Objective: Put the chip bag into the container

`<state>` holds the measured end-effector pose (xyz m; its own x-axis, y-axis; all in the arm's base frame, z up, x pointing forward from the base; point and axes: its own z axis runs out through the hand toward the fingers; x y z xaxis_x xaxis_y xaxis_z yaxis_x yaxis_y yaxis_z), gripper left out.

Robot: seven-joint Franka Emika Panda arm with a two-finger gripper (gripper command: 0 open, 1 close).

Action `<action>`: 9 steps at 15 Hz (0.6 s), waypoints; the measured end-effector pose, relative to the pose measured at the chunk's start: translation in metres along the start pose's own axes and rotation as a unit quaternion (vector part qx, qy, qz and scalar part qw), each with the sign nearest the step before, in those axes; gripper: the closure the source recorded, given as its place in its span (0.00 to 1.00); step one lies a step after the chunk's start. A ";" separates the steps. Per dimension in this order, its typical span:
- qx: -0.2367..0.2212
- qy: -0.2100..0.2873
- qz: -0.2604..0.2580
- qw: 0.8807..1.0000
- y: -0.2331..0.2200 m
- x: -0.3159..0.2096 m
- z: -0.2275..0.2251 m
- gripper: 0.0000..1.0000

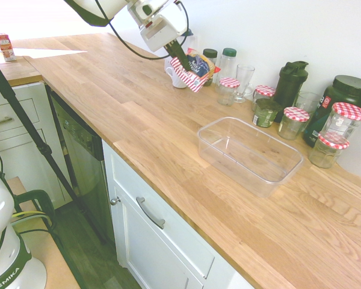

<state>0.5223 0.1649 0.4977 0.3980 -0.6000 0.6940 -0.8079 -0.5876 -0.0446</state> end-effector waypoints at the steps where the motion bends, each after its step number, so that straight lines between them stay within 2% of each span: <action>1: 0.002 -0.004 0.007 1.000 0.016 0.019 0.004 1.00; 4: 0.008 -0.024 0.021 0.999 0.059 0.057 0.026 1.00; 9: 0.005 -0.046 0.028 0.999 0.107 0.076 0.077 1.00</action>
<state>0.4999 0.0145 0.4904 0.3907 -0.6790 0.6215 -0.8255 -0.5572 -0.0898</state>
